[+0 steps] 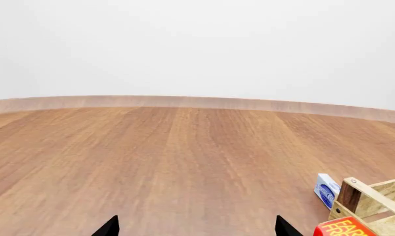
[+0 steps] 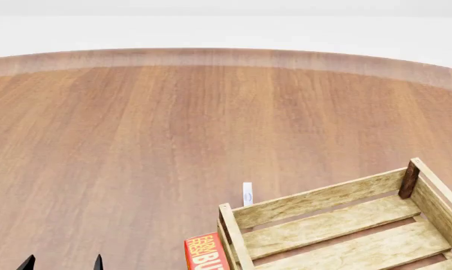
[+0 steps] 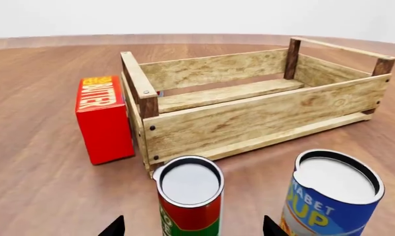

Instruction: Pick up the tomato sauce, and put it in the wooden tray.

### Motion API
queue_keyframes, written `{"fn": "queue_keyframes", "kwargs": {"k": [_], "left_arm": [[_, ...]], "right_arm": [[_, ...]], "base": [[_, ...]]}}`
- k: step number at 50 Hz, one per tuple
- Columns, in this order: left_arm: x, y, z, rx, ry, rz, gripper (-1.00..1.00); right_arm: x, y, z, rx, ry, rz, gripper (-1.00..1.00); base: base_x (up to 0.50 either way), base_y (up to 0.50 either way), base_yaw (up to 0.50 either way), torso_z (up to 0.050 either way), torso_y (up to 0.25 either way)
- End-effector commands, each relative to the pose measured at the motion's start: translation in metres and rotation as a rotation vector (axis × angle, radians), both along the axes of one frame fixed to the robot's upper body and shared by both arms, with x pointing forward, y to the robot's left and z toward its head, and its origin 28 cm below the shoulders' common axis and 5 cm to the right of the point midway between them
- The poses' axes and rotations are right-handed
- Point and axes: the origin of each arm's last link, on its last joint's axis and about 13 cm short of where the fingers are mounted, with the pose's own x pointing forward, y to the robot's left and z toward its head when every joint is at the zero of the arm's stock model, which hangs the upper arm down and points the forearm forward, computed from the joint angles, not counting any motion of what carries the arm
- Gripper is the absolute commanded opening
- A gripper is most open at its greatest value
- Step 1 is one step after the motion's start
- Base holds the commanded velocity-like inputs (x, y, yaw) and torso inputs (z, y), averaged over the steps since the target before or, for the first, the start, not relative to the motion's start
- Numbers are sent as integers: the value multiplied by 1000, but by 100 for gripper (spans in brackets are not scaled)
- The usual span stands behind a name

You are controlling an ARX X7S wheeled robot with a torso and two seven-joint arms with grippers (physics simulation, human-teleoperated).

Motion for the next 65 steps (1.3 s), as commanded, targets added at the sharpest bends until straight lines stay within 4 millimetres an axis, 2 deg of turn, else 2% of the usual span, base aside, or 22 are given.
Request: {"fn": "queue_keyframes", "kwargs": {"k": [1,23,45,65], "left_arm": [[0,0,0,-2,0,2,100],[0,0,0,-1,2,2,100],[0,0,0,2,2,0,100],[0,-1,1,2,2,0,100]], "right_arm": [[7,2,-3,-14,16,6,100],[24,2,-11,-47,50,6,100],[37,1,-9,-57,51,-7,100],[49,3,-15,-67,77,-4,100]], "base": [[0,0,0,0,0],[0,0,0,0,0],[0,0,0,0,0],[0,0,0,0,0]]}}
